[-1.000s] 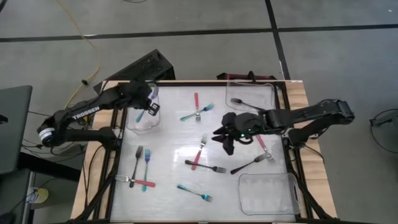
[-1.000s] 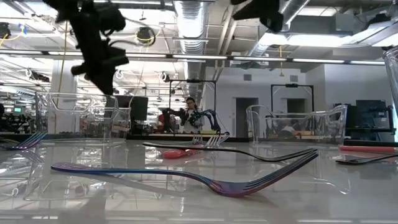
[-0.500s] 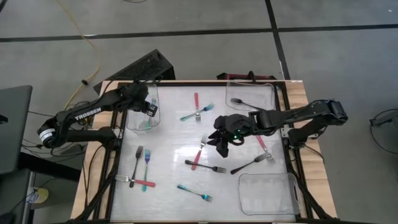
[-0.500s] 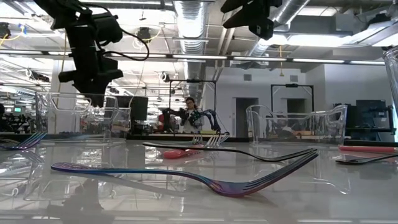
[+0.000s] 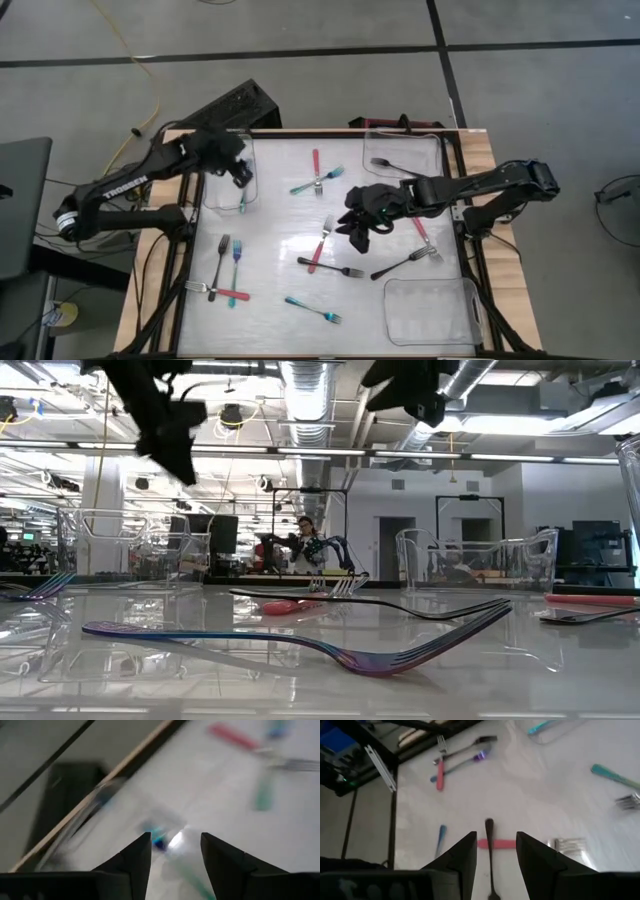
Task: Sort silverware by color (type)
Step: Put the pink fork into the bottom right transparent bin
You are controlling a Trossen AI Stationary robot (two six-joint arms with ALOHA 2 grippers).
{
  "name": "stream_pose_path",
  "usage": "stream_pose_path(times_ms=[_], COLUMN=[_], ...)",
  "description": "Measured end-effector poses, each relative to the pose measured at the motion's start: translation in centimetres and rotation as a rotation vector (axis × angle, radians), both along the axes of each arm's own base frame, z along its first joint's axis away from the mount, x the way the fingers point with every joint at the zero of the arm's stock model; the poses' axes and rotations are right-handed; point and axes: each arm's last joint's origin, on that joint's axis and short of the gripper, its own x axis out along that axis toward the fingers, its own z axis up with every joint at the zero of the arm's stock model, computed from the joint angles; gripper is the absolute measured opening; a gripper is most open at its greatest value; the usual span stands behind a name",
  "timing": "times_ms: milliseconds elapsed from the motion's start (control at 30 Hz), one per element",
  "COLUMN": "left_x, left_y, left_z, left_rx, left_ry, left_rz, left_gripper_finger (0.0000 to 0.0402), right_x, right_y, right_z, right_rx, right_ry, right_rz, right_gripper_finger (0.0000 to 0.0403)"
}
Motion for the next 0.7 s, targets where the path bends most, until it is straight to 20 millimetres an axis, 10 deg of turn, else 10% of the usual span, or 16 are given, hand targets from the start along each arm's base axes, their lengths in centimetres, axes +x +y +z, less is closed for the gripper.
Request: stream_pose_path(times_ms=[333, 700], left_x=[7.4, 16.6], left_y=[-6.4, -10.5], left_z=[0.0, -7.9], left_rx=[0.05, -0.182], left_ry=[-0.183, -0.115], left_rz=[-0.515, -0.596], left_gripper_finger=[0.0153, 0.0153], right_x=[-1.4, -7.1], right_y=[-0.1, 0.8], right_z=[-1.4, -0.4], right_rx=[0.02, -0.089], right_ry=[0.209, 0.466], right_rz=[0.044, 0.189], right_gripper_finger=[0.0159, 0.0159])
